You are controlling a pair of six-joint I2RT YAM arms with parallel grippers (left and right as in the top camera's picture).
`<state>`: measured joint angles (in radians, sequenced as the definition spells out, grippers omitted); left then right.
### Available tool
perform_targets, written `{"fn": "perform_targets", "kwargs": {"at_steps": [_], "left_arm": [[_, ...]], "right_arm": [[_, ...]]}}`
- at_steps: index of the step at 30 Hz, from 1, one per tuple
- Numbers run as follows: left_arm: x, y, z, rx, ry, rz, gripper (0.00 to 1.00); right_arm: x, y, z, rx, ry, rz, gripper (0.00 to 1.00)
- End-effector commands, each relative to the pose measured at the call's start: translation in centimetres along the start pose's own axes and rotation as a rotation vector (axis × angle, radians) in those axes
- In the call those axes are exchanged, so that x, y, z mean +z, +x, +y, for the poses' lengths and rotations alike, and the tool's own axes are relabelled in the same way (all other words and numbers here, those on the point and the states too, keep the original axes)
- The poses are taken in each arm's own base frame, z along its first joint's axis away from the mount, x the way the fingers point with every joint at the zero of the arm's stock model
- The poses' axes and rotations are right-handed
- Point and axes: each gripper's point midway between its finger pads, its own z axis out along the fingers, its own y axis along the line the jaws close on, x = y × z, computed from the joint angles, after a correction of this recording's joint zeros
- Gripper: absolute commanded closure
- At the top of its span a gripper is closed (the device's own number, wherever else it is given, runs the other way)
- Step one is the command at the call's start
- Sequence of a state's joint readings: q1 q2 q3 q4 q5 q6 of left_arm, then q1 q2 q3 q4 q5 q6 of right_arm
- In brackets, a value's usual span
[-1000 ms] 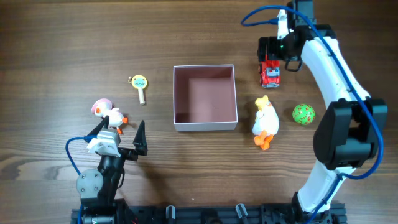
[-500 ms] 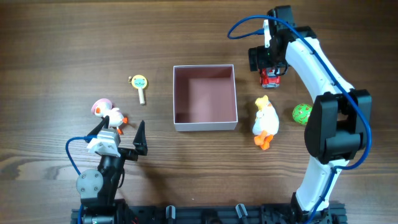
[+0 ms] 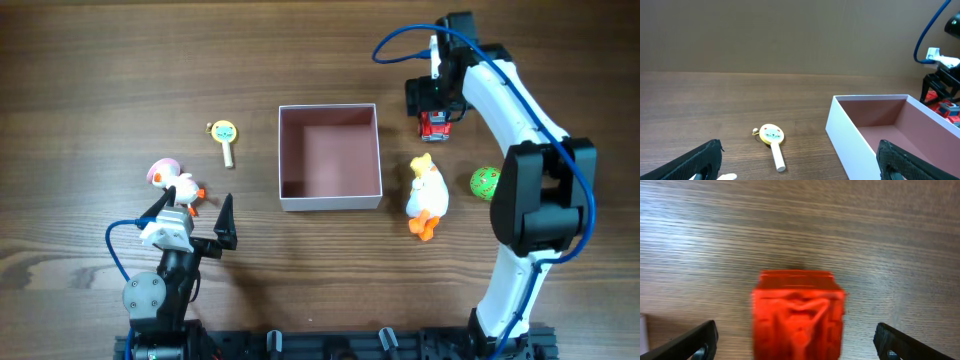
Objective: Pack container
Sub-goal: 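Lower the right gripper and close it on the red fire truck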
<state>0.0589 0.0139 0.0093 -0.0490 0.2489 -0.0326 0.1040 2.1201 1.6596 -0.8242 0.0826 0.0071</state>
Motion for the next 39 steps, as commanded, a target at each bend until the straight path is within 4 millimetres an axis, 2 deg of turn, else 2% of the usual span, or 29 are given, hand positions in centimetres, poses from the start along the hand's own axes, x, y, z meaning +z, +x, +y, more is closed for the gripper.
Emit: {"fn": "perform_targets", "kwargs": {"at_steps": [1,13,15,18,19,25,32,39], "left_arm": [[0.0,0.1,-0.1,-0.006,0.002,0.001,0.00],[0.0,0.1,-0.1,-0.006,0.002,0.001,0.00],[0.0,0.1,-0.1,-0.006,0.002,0.001,0.00],[0.0,0.1,-0.1,-0.006,0.002,0.001,0.00],[0.0,0.1,-0.1,-0.006,0.002,0.001,0.00],[0.0,0.1,-0.1,-0.006,0.002,0.001,0.00],[0.0,0.1,-0.1,-0.006,0.002,0.001,0.00],[0.0,0.1,-0.1,-0.006,0.002,0.001,0.00]], "right_arm": [[0.5,-0.1,0.0,0.032,-0.032,0.011,0.00],[1.3,0.4,0.2,0.032,-0.035,0.031,0.02],[1.3,0.3,0.2,0.034,-0.035,0.030,0.06],[1.3,0.3,0.2,0.034,-0.036,0.030,0.24],[1.3,0.3,0.2,0.034,-0.039,0.030,0.26],[1.2,0.0,1.1,0.042,-0.087,0.018,0.27],[1.2,-0.2,0.9,0.043,-0.079,0.008,0.45],[1.2,-0.2,0.9,0.042,-0.076,0.009,0.47]]}}
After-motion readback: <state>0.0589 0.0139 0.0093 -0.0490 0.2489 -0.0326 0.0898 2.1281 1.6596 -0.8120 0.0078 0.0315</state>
